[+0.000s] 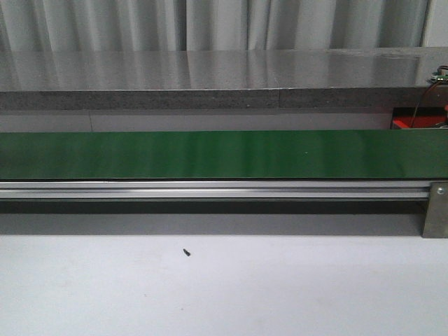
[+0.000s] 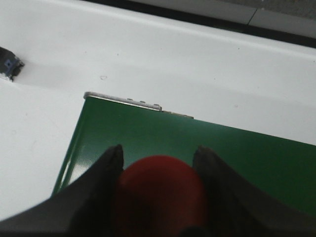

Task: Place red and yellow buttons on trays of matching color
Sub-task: 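Carry the red button to the belt start and open the left gripper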

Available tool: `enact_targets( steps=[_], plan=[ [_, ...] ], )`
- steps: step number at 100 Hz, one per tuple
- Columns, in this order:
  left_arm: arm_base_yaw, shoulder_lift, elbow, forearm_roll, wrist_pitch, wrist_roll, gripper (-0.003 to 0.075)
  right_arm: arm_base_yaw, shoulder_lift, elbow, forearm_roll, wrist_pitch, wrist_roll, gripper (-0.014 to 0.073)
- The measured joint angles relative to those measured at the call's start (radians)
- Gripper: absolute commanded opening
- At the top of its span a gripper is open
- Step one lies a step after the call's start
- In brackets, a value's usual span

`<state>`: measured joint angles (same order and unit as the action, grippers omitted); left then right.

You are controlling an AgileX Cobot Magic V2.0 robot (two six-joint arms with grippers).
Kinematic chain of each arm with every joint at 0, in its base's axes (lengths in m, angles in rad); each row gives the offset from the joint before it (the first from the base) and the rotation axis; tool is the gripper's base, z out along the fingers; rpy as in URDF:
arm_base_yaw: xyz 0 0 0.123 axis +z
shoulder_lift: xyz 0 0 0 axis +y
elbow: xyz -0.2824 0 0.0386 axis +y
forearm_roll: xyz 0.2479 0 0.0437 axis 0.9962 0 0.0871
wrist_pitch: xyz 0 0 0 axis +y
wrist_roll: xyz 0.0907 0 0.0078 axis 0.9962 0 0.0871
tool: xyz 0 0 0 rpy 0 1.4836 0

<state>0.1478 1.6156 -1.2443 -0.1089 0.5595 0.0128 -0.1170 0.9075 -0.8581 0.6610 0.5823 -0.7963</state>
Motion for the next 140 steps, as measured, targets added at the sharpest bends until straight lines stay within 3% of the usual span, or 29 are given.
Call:
enact_targets(
  steps=[40, 86, 95, 112, 117, 140],
  plan=[
    [-0.001, 0.000, 0.154, -0.030, -0.210, 0.002, 0.0043, 0.000, 0.000, 0.000, 0.000, 0.000, 0.000, -0.0068],
    [-0.002, 0.064, 0.161, -0.056, -0.243, 0.002, 0.0069, 0.000, 0.000, 0.000, 0.000, 0.000, 0.000, -0.0068],
    [-0.002, 0.066, 0.161, -0.060, -0.243, 0.002, 0.0155, 0.000, 0.000, 0.000, 0.000, 0.000, 0.000, -0.0068],
    [-0.002, 0.066, 0.161, -0.060, -0.239, 0.002, 0.0485, 0.000, 0.000, 0.000, 0.000, 0.000, 0.000, -0.0068],
    [-0.003, 0.064, 0.161, -0.064, -0.233, 0.002, 0.0546, 0.000, 0.000, 0.000, 0.000, 0.000, 0.000, -0.0068],
    [-0.011, -0.017, 0.161, -0.068, -0.213, 0.002, 0.0568, 0.000, 0.000, 0.000, 0.000, 0.000, 0.000, -0.0068]
  ],
)
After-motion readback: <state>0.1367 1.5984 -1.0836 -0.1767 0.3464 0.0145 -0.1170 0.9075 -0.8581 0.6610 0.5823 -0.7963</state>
